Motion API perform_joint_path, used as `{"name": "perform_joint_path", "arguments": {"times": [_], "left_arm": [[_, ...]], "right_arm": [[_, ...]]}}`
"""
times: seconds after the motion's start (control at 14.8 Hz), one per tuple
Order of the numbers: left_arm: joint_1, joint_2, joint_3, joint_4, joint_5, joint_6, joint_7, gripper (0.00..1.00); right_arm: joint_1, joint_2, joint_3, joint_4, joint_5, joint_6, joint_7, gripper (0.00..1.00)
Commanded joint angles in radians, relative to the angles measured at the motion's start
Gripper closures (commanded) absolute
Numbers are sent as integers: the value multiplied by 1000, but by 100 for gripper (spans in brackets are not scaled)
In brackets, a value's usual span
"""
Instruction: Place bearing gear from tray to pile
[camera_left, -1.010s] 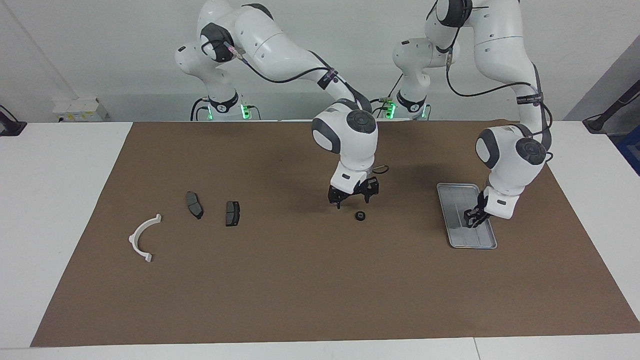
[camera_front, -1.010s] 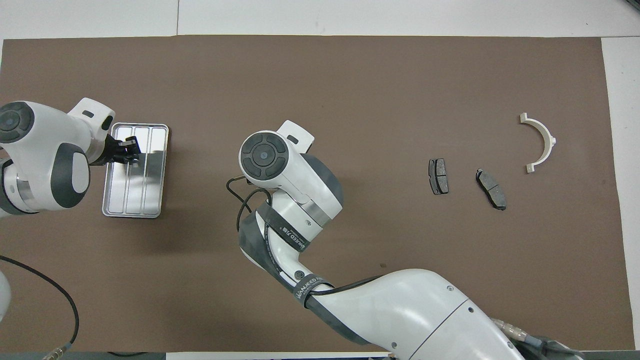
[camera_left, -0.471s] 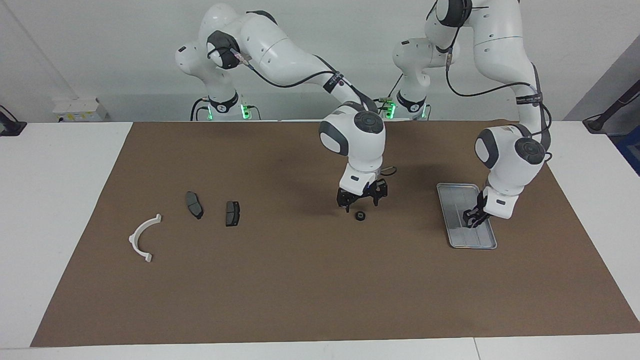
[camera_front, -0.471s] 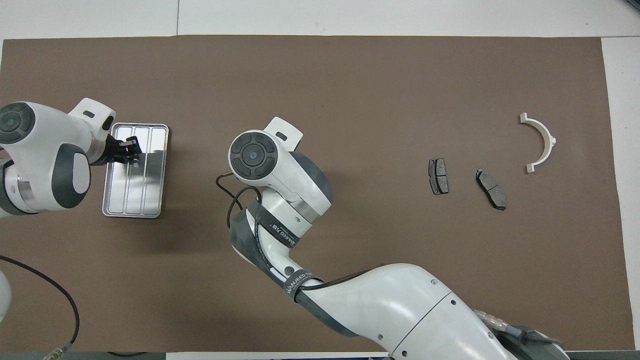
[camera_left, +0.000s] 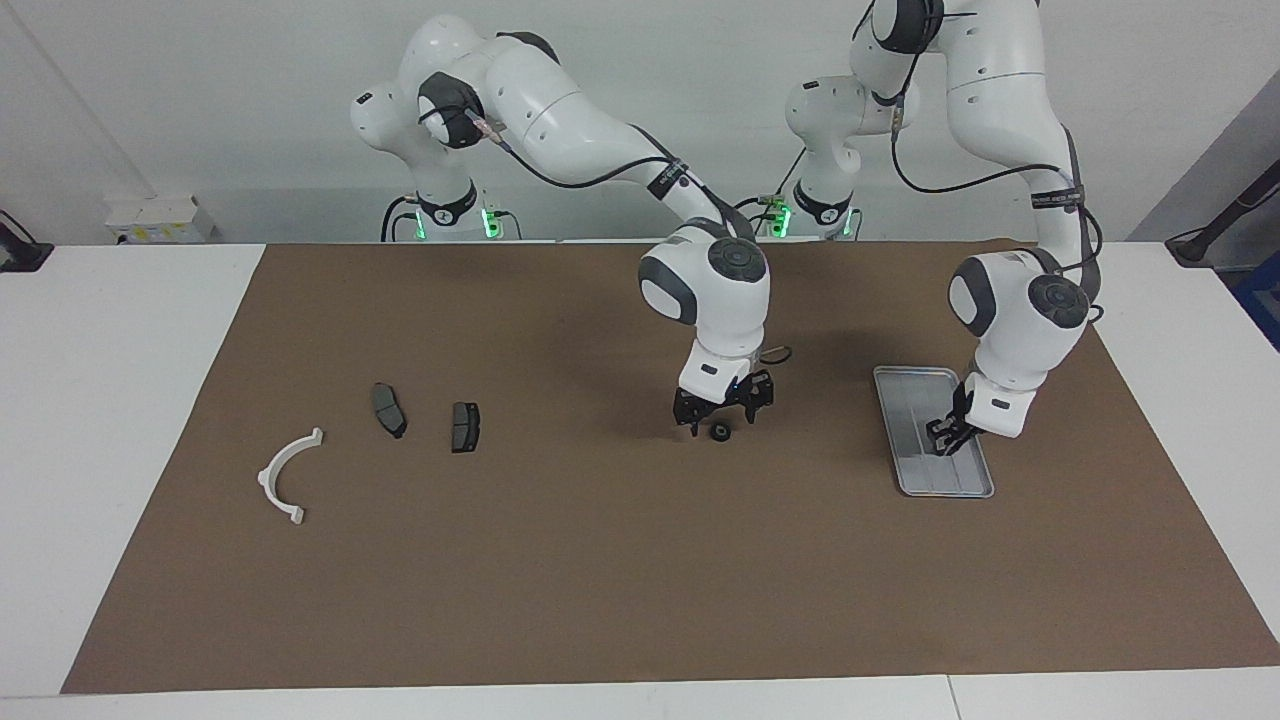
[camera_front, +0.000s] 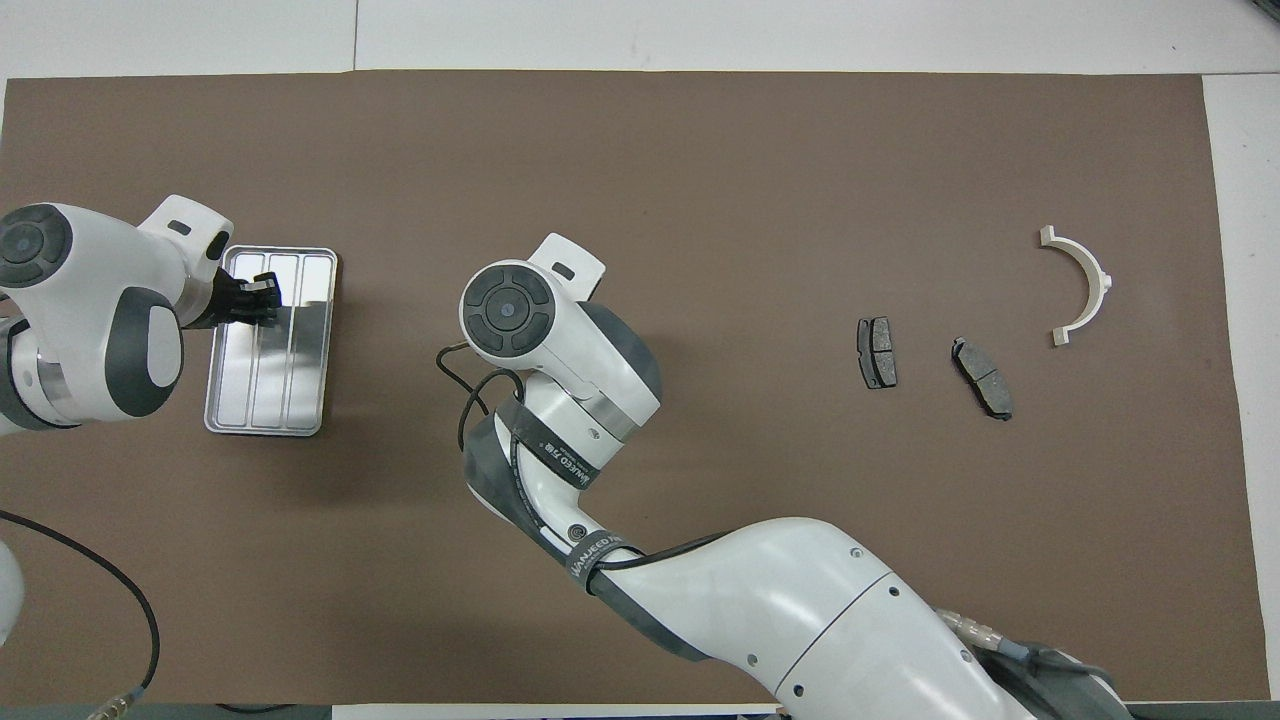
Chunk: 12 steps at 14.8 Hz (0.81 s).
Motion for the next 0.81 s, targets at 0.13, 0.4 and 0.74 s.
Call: {"name": "perform_joint_path", "arguments": {"times": [0.13,0.4,0.74], "left_arm": [[-1,-17,-1,-42,10,25,0,83],[1,-17,-1,-28,8,2,0,100],[-1,-17,-1,10,8,-63,-4,100]], "right_arm": [[1,48,6,29,-27,35,30,5],[2,48,6,29,-27,34,30,10],[2,48,6,29,-27,34,31,40]]}}
